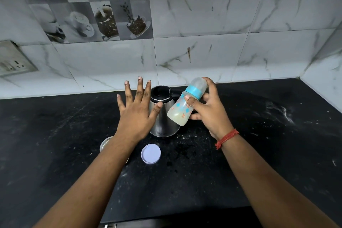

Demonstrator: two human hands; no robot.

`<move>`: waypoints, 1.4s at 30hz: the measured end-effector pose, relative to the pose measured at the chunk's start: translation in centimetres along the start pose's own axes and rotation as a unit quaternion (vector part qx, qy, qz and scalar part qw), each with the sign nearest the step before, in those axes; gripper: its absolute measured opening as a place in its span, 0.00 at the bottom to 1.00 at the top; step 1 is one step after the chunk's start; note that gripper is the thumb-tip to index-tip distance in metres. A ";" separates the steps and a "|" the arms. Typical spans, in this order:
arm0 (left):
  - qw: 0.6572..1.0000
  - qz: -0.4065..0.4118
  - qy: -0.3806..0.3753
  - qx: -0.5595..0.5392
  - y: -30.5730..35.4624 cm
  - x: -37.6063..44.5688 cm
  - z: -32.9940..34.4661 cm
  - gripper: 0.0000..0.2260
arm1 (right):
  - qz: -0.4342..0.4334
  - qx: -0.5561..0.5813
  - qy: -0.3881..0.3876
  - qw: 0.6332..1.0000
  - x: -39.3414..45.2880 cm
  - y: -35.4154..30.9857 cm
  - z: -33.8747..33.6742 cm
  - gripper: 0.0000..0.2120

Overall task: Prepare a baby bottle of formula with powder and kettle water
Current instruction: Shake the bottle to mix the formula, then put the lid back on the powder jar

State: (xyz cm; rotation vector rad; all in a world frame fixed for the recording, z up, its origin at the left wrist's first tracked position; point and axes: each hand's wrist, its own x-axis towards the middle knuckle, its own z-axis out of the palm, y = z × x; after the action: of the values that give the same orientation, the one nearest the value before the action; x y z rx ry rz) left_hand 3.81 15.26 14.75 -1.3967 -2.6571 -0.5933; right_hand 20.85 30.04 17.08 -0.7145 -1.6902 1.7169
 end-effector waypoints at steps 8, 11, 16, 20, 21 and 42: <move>0.999 0.000 -0.027 -0.019 0.4 -1.8 3.2 0.36 | 0.003 -0.119 0.021 0.993 -0.9 3.8 -0.4 0.39; 0.999 0.004 -0.048 -0.016 0.4 -3.2 5.0 0.35 | 0.002 -0.212 0.022 0.977 -1.7 6.1 -0.8 0.45; 0.995 0.008 -0.100 -0.006 0.4 -5.7 8.2 0.37 | -0.009 -0.303 0.026 0.953 -3.2 10.1 -1.3 0.45; 0.990 0.009 -0.137 0.011 0.5 -7.1 10.1 0.38 | 0.000 -0.338 0.021 0.941 -3.8 12.6 -1.3 0.43; 0.989 0.010 -0.144 0.014 0.5 -7.4 10.5 0.39 | 0.004 -0.342 0.018 0.940 -3.9 12.9 -1.3 0.42; 0.994 -0.016 -0.111 0.014 -2.2 -6.8 9.1 0.37 | -0.163 -0.351 0.038 0.921 -3.3 10.8 0.6 0.34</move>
State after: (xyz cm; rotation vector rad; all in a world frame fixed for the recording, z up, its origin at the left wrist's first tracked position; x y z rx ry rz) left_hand 6.95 12.26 4.05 -1.4959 -2.8491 -0.4229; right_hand 21.98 27.21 6.15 -0.7320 -2.2330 0.8237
